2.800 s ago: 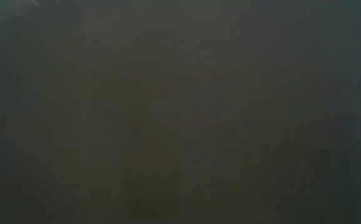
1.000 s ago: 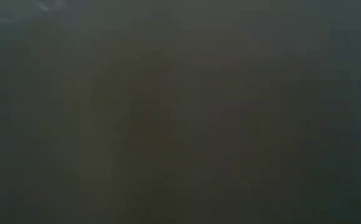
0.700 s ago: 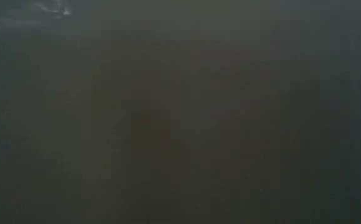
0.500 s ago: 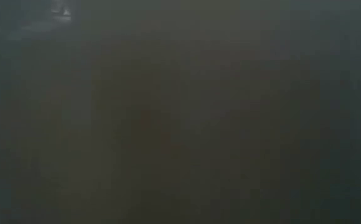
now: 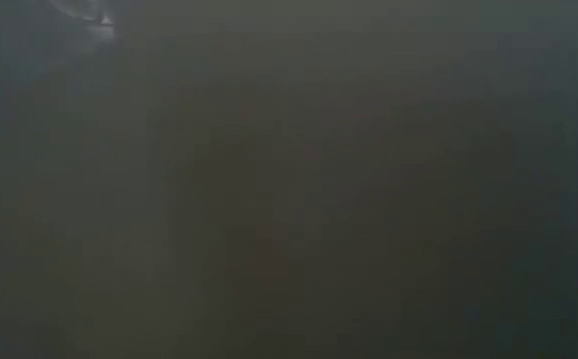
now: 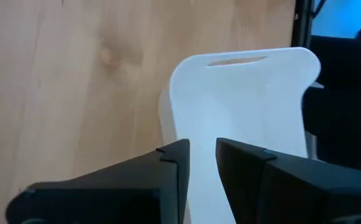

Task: Stack baskets by color
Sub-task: Stack the left white bin on top of the middle white bin

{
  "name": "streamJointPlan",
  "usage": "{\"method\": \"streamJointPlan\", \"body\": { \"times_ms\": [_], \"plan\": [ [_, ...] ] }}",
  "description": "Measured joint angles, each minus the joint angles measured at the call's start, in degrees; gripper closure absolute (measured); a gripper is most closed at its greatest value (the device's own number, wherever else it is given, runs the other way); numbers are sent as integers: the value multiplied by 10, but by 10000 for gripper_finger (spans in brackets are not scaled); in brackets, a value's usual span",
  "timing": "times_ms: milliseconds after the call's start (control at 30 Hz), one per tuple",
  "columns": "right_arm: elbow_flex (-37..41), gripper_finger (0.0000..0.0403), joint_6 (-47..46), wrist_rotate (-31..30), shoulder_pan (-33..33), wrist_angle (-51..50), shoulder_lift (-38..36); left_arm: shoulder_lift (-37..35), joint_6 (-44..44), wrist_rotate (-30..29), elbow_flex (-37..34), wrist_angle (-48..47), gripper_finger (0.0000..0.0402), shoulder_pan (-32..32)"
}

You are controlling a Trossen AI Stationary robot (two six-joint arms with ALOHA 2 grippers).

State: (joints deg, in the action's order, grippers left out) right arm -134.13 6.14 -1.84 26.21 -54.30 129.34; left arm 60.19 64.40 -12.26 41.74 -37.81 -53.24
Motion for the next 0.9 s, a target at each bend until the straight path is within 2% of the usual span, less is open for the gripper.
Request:
{"method": "streamJointPlan", "body": {
  "times_ms": [367,900],
  "plan": [
    [0,286,-14,0,6,5,0,78,-34,-34,0,-1,331,-17],
    [0,286,-16,0,5,4,1,171,-20,-33,0,-2,339,-16]
  ]
}}
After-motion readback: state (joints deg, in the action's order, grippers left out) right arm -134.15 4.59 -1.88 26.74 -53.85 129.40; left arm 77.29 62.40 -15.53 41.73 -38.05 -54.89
